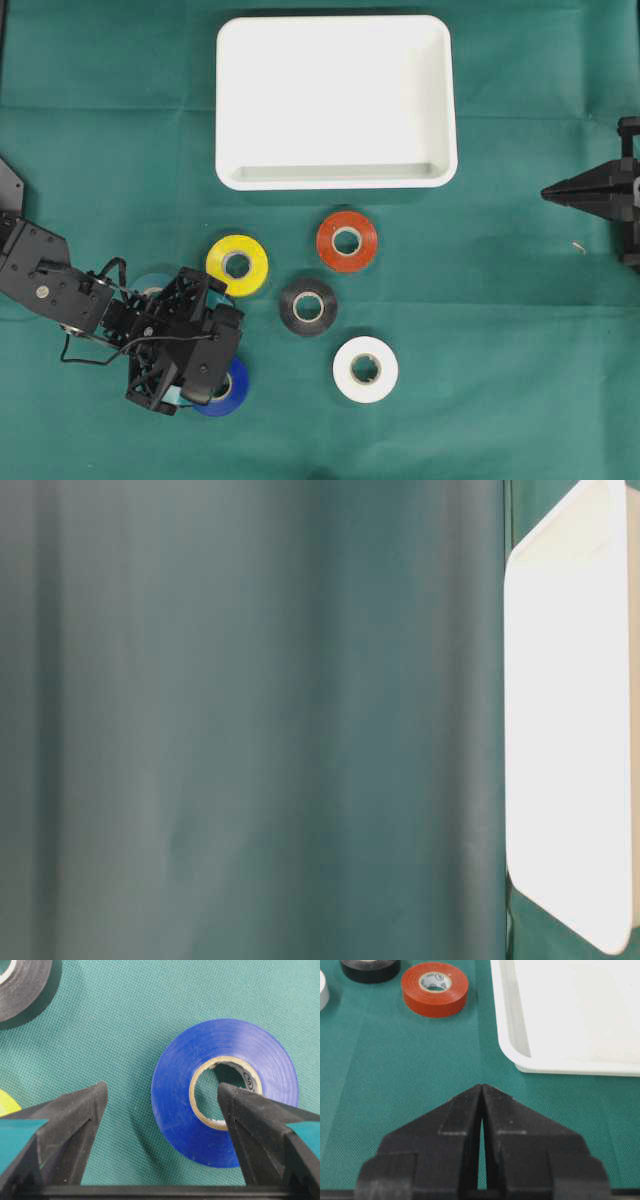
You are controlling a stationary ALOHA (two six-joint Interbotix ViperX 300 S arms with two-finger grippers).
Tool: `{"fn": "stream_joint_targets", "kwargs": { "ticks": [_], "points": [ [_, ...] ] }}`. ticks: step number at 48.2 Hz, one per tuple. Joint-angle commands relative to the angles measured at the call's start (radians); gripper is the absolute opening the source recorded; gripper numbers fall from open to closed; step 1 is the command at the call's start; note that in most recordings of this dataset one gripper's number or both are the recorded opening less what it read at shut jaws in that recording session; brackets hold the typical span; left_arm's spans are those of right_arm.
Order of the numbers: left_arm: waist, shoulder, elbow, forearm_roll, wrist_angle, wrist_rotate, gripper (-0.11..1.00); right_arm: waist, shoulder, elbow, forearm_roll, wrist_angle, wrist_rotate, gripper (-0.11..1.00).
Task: Put the tape into the white case with the left arm.
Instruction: 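Lower the left gripper and grasp the blue tape roll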
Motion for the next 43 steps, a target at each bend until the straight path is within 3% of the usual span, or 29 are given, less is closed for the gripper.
{"fn": "stream_joint_targets", "kwargs": {
  "ticks": [1, 5, 13, 16, 32, 43],
  "points": [
    [0.003, -0.012, -0.025, 0.002, -0.006, 0.000, 0.96, -0.003, 0.005, -0.009, -0.002, -0.011, 0.003, -0.09],
    [0.003, -0.011, -0.026, 0.002, -0.006, 0.000, 0.83, -0.003, 0.005, -0.009, 0.000, -0.011, 0.003, -0.09],
    [0.003, -0.012, -0.025, 0.002, -0.006, 0.000, 0.35, -0.002, 0.005, -0.009, 0.000, -0.011, 0.003, -0.09],
    [0.003, -0.014, -0.026, 0.002, -0.006, 0.000, 0.24, -0.003, 0.005, -0.009, -0.002, -0.011, 0.003, -0.09],
    [0.002, -0.028, -0.028, 0.002, 0.000, -0.003, 0.24, -0.003, 0.003, -0.009, 0.000, -0.011, 0.003, -0.09],
    [-0.005, -0.109, -0.040, 0.002, 0.028, -0.002, 0.24, -0.003, 0.000, -0.009, 0.000, -0.011, 0.003, -0.09]
  ]
}}
